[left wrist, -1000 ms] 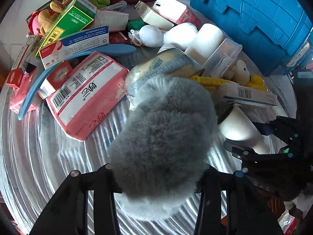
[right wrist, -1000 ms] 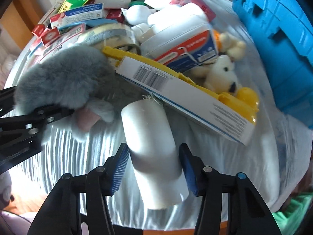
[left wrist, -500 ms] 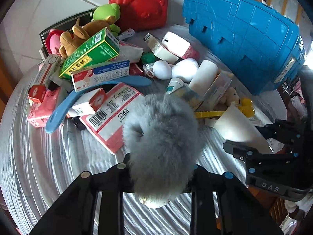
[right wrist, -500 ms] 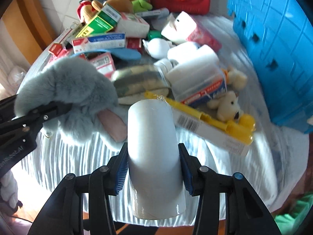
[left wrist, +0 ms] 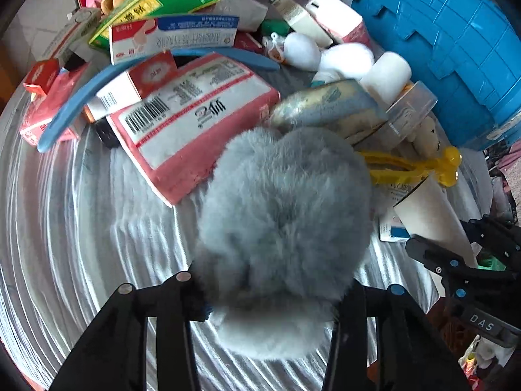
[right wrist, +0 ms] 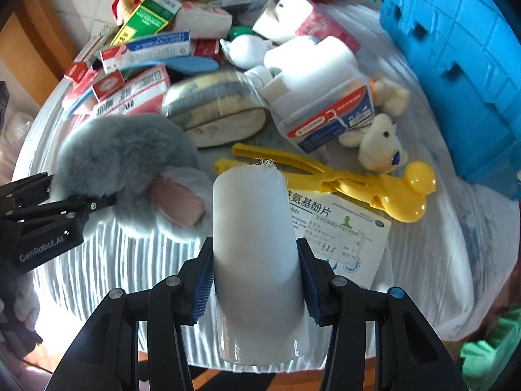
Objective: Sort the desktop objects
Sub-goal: 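Grasp the grey fluffy plush with left tool while right tool grasps the white paper roll, then carry plush and paper roll into the blue crate and release both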
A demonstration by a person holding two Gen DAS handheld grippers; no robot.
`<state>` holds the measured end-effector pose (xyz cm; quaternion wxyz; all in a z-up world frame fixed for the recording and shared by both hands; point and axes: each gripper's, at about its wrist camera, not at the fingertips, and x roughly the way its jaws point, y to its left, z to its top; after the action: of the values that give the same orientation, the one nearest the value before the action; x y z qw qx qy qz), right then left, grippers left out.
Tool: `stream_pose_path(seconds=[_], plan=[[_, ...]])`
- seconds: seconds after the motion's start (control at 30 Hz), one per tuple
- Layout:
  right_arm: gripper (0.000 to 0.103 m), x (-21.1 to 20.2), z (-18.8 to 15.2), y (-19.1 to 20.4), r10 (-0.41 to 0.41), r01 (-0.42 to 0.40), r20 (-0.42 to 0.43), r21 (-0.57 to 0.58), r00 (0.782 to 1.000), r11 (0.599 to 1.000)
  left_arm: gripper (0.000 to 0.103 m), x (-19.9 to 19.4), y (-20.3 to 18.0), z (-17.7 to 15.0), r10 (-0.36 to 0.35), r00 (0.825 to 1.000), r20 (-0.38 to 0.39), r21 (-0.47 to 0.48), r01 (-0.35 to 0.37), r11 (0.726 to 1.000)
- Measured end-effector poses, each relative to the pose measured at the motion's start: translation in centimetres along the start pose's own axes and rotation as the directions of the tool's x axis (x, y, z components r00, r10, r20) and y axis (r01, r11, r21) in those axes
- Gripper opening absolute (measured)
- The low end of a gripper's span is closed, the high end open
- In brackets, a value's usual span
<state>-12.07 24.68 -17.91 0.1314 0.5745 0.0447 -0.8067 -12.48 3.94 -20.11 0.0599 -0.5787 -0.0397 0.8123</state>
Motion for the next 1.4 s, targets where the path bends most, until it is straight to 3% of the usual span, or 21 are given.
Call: stream_pose_path(seconds=[0.07, 0.13, 0.17, 0.2, 0.33, 0.53, 0.6, 0.67, 0.77, 0.83, 0.9, 1.0, 1.03, 1.07, 1.23, 1.4], plan=[[0.047, 0.6, 0.1, -0.2, 0.021, -0.021, -0.016, -0.02, 1.0, 1.0, 0.043, 1.4, -0.1, -0.4, 0.044, 0.998, -0.051, -0.001, -0.044, 0.999], [0.047, 1.1, 0.1, -0.3, 0.043, -0.044, -0.034, -0.039, 0.999, 0.998, 0.06, 1.2, -0.4, -0.8, 0.066, 0.997, -0.039, 0.014, -0.066, 0.998], [0.046, 1.4, 0.2, -0.3, 0.05, -0.052, -0.04, -0.052, 0.998, 0.997, 0.079, 1.4, -0.3, -0.9, 0.085, 0.994, -0.066, 0.009, -0.085, 0.996], [0.046, 1.5, 0.3, -0.3, 0.055, -0.057, -0.04, -0.064, 0.998, 0.996, 0.084, 1.4, -0.1, -1.0, 0.098, 0.992, -0.084, -0.001, -0.098, 0.995], [0.046, 1.2, 0.8, -0.6, 0.087, -0.089, -0.028, -0.078, 0.996, 0.993, 0.084, -0.5, 0.2, -1.2, 0.077, 0.991, -0.111, -0.039, -0.082, 0.996], [0.046, 1.0, 0.6, -1.5, 0.107, -0.109, -0.028, -0.076, 0.994, 0.991, 0.084, -7.1, -2.9, 0.6, 0.123, 0.989, 0.079, 0.067, -0.128, 0.989], [0.046, 0.8, 0.5, -1.6, 0.108, -0.11, -0.03, -0.068, 0.994, 0.992, 0.084, -6.1, -3.7, 1.7, 0.112, 0.991, 0.072, 0.097, -0.118, 0.988], [0.048, 0.9, 0.3, -1.8, 0.109, -0.11, -0.031, -0.051, 0.994, 0.993, 0.084, -3.4, -4.3, 2.4, 0.145, 0.989, 0.016, 0.118, -0.146, 0.982], [0.057, 0.9, 0.0, -2.2, 0.089, -0.09, -0.045, -0.03, 0.995, 0.995, 0.078, 0.1, -4.2, 1.8, 0.193, 0.981, -0.034, 0.119, -0.188, 0.975], [0.068, 1.2, -0.4, -2.1, 0.075, -0.077, -0.062, -0.033, 0.995, 0.996, 0.071, 1.6, -3.6, 1.6, 0.173, 0.983, -0.067, 0.089, -0.167, 0.982], [0.07, 1.3, -0.5, -1.8, 0.056, -0.059, -0.063, -0.047, 0.996, 0.997, 0.053, 2.2, -3.4, 1.4, 0.112, 0.991, -0.073, 0.062, -0.107, 0.992], [0.072, 1.7, -0.3, -1.0, 0.012, -0.017, -0.065, -0.075, 0.998, 0.997, 0.036, 1.7, -3.7, 1.4, 0.089, 0.994, -0.055, 0.067, -0.085, 0.994], [0.066, 1.7, -0.2, -0.7, -0.01, 0.005, -0.057, -0.09, 0.998, 0.996, 0.035, 1.2, -3.6, 1.4, 0.076, 0.996, -0.042, 0.059, -0.074, 0.996], [0.048, 1.6, 0.0, -0.4, -0.024, 0.02, -0.045, -0.105, 0.999, 0.994, 0.033, 0.4, -3.6, 1.2, 0.07, 0.997, -0.022, 0.054, -0.069, 0.996], [0.046, -1.4, 1.6, -0.5, 0.009, -0.004, 0.051, -0.08, 0.999, 0.997, 0.03, -5.3, -3.8, 1.0, 0.045, 0.991, 0.125, 0.059, -0.053, 0.997], [0.045, -6.1, 4.2, -0.1, 0.037, -0.02, 0.171, -0.098, 0.985, 0.995, 0.03, -11.2, -4.3, 1.9, 0.041, 0.956, 0.29, 0.068, -0.063, 0.996]])
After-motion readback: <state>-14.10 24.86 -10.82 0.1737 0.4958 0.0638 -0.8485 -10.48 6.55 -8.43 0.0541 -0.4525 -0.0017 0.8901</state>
